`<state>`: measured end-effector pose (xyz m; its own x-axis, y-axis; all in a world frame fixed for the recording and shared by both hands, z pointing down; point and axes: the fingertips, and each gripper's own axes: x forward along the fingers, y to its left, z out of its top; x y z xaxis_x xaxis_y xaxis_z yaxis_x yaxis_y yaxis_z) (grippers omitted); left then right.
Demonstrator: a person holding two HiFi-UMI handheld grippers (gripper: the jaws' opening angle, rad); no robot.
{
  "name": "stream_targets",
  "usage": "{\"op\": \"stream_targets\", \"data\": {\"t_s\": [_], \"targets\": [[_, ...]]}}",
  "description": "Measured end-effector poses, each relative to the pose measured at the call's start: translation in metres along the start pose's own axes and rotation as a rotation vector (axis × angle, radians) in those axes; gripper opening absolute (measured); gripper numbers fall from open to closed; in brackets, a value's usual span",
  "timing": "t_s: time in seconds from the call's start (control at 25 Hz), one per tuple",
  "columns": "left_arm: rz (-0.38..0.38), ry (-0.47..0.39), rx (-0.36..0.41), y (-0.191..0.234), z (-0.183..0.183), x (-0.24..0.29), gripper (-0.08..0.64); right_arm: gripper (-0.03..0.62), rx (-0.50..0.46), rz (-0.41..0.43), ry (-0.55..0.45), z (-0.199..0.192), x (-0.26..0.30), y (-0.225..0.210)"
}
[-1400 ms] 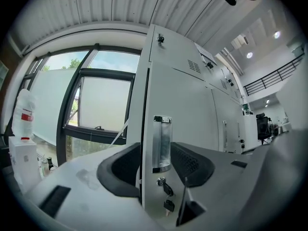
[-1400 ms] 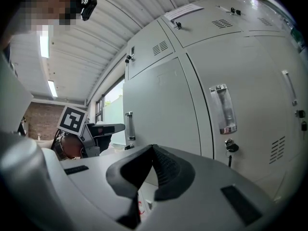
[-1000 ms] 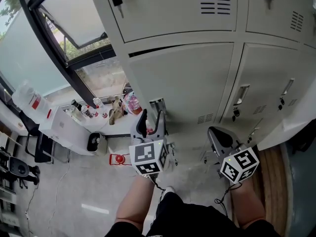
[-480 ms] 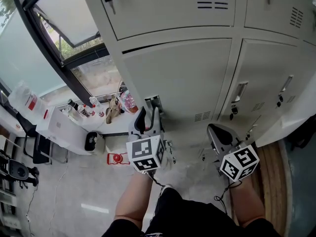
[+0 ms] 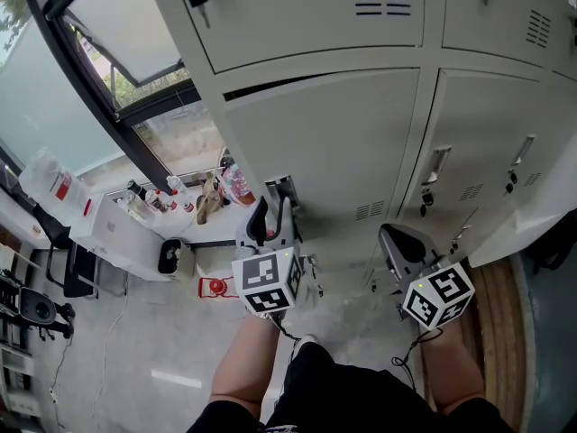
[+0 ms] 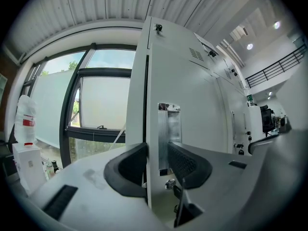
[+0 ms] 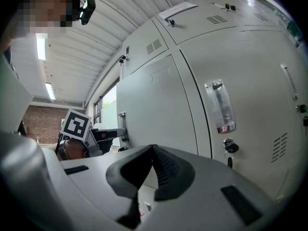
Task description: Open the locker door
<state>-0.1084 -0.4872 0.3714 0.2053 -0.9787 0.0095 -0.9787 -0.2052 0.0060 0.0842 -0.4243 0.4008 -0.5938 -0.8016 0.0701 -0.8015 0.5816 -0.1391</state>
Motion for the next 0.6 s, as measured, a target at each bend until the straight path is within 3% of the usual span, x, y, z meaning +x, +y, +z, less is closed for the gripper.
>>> {"op": "stream_targets", "data": {"t_s": [0.6], "targets": [[0.015,0.034,-0.014,-0.026,0.001,-0.050,0.141,0.054,0.022,0.056,-0.001,0.001,-0.040,0.019]]}}
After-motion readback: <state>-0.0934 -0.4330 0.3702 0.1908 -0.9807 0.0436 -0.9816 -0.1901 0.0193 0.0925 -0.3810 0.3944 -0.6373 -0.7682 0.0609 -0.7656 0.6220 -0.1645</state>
